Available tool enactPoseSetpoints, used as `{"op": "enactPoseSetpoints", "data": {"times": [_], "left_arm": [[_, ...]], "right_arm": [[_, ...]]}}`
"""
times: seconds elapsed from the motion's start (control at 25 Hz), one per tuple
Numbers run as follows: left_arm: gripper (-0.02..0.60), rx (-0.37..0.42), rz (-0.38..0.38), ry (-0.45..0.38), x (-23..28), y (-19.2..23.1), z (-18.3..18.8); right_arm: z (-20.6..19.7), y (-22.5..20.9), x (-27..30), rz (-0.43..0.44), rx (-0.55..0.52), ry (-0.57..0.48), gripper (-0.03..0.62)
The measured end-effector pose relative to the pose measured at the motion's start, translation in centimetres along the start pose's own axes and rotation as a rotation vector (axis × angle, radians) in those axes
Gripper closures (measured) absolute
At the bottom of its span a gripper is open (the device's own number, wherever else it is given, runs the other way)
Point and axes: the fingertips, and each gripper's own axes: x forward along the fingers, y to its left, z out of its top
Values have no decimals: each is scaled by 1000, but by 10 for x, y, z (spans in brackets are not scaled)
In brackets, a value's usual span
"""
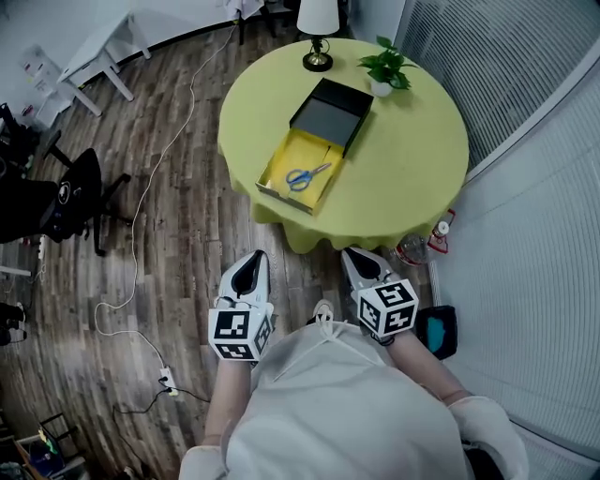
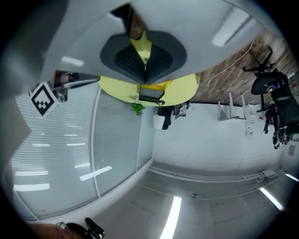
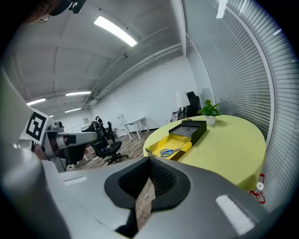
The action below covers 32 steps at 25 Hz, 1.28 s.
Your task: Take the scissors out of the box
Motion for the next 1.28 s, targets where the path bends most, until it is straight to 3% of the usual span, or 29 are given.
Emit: {"op": "enactPoseSetpoints", "data": {"times": [0.44, 0.68, 1.12, 1.28], "left_arm": [[575, 94, -149, 113, 134, -30, 18], [575, 137, -243, 164, 194, -30, 22], [575, 255, -502, 312, 286, -1, 17], [575, 298, -586, 412, 309, 9, -1]], "right_arm": [[26, -95, 26, -126, 91, -3, 595], [41, -131, 30, -257, 150, -48, 594], [66, -139, 76, -505, 258, -68, 595], [76, -136, 100, -564, 300, -69, 595]]}}
